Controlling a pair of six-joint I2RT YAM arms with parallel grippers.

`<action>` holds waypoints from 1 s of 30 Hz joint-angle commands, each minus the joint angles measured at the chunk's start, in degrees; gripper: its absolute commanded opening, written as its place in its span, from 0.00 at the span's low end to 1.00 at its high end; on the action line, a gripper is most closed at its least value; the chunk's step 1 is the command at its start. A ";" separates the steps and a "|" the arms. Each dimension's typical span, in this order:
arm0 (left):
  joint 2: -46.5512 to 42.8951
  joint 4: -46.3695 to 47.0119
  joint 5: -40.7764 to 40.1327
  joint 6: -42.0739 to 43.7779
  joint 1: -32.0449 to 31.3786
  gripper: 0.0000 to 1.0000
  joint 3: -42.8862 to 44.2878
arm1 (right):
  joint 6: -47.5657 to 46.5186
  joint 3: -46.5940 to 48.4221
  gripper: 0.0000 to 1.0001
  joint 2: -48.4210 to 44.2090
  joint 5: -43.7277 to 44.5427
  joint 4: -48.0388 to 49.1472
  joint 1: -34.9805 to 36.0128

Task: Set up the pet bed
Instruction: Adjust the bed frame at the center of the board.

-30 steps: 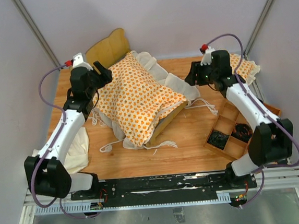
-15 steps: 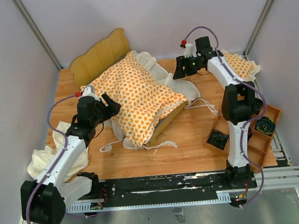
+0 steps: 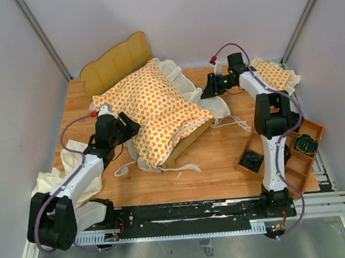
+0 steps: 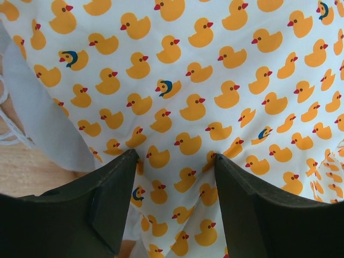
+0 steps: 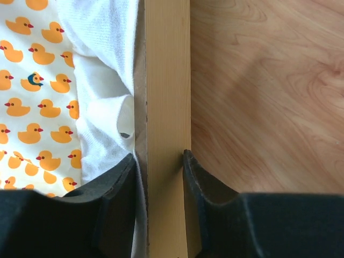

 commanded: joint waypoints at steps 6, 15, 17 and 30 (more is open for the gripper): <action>8.82 11.17 1.03 0.49 -0.73 0.64 -0.30 | 11.62 -20.30 0.09 -10.91 2.18 5.56 -0.12; 17.95 13.12 1.50 2.72 -0.71 0.64 10.28 | 28.12 -42.67 0.06 -25.31 11.54 24.93 -1.67; 18.52 10.88 0.34 3.80 -0.73 0.65 13.95 | 30.57 -46.78 0.07 -28.96 12.76 27.61 -1.43; 9.26 -1.86 -3.46 7.06 -0.70 0.74 20.71 | 46.32 -69.93 0.05 -49.08 34.90 39.48 1.36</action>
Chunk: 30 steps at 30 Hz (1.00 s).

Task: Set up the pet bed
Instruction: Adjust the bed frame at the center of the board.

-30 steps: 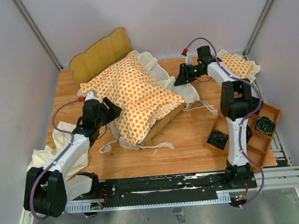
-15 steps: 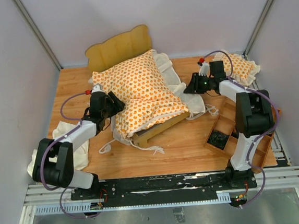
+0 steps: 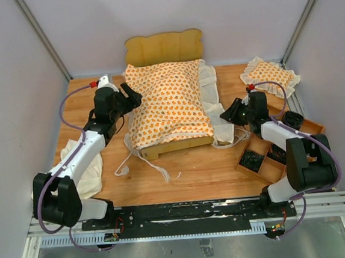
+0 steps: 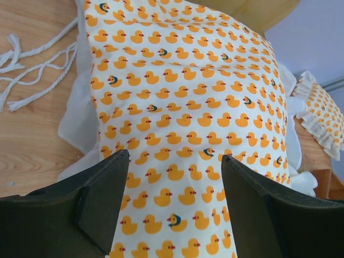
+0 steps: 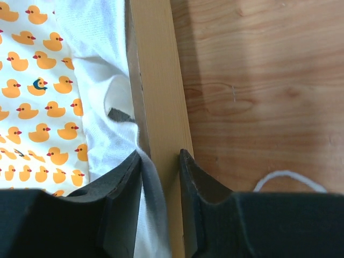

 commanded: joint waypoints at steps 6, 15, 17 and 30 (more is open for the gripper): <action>-13.05 -12.41 -4.34 -7.84 -0.40 0.79 -4.69 | 19.34 -8.41 0.04 -11.14 19.80 -0.77 13.80; -26.75 -22.36 -3.16 -23.47 -0.40 0.74 -13.08 | 21.42 -5.05 0.21 -11.37 31.31 -2.34 28.91; -27.30 -23.90 -2.47 -28.38 -0.36 0.70 -13.27 | 20.34 -3.79 0.24 -9.37 29.01 -2.30 29.77; -19.17 -28.64 1.08 -37.90 -0.40 0.63 -14.58 | 10.45 7.01 0.32 -0.76 28.73 -4.92 39.64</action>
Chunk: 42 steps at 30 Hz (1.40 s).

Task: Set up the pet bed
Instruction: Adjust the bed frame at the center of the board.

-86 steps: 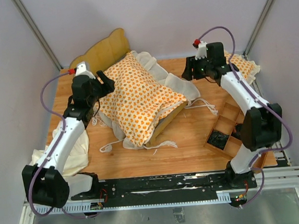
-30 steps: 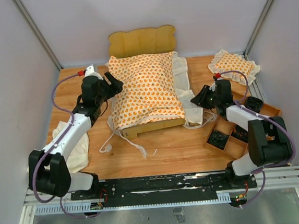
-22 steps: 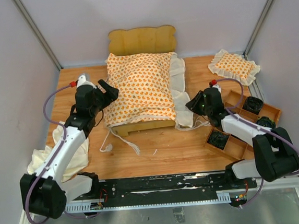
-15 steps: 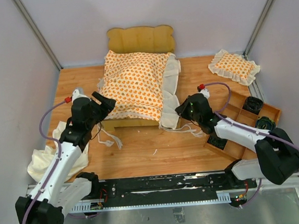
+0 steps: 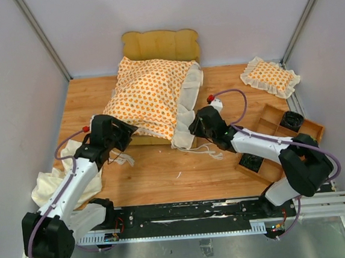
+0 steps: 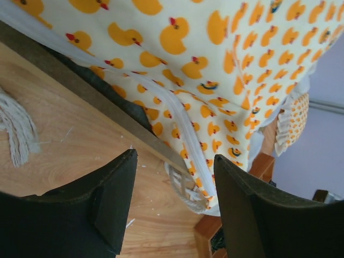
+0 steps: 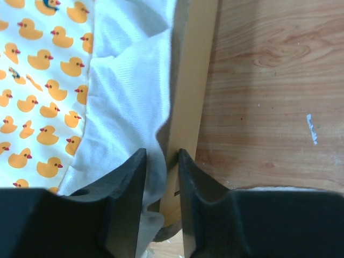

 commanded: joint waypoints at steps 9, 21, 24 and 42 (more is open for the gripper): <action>8.22 -3.14 -0.27 -4.91 -0.35 0.60 0.15 | -26.70 7.25 0.65 -6.42 -8.51 -6.93 -3.16; 12.47 -4.61 -1.64 -6.49 -0.36 0.31 0.24 | -36.98 43.81 0.62 21.20 -35.33 -7.56 -27.00; 12.69 -4.80 -2.11 -5.64 -0.35 0.22 0.49 | -23.61 57.63 0.59 34.24 -35.69 -12.38 -30.05; 11.93 -4.60 -2.62 -3.14 -0.33 0.00 0.04 | 12.48 61.49 0.66 58.18 -36.68 6.81 -30.80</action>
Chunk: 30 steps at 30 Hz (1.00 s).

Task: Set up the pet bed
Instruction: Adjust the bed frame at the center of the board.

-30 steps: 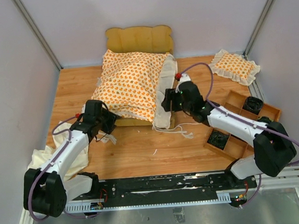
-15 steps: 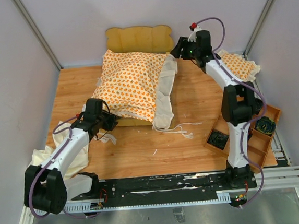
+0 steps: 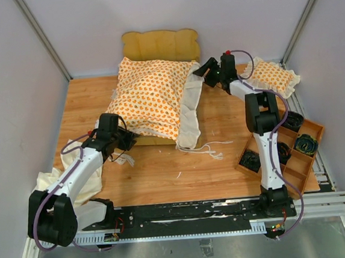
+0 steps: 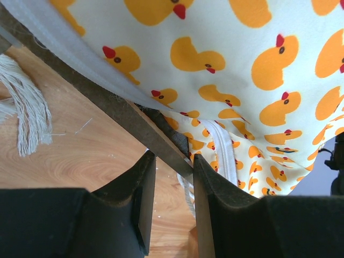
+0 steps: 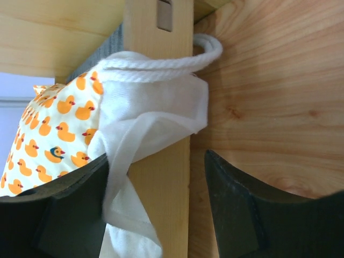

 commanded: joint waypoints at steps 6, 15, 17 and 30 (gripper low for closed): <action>1.39 -1.30 -2.70 4.19 -0.34 0.00 -1.46 | 16.20 -1.02 0.66 7.71 -5.06 13.68 1.26; 0.10 -0.26 -4.39 5.89 -0.32 0.00 -2.37 | 21.83 -0.05 0.22 11.70 -9.55 35.92 0.83; -1.03 -0.24 -5.45 5.89 -0.35 0.00 -2.85 | 20.46 -0.65 0.16 10.83 -11.03 39.17 0.25; -3.48 1.92 -6.09 6.24 -0.31 0.00 -6.36 | 9.83 -8.18 0.00 -2.74 -16.27 50.32 -0.26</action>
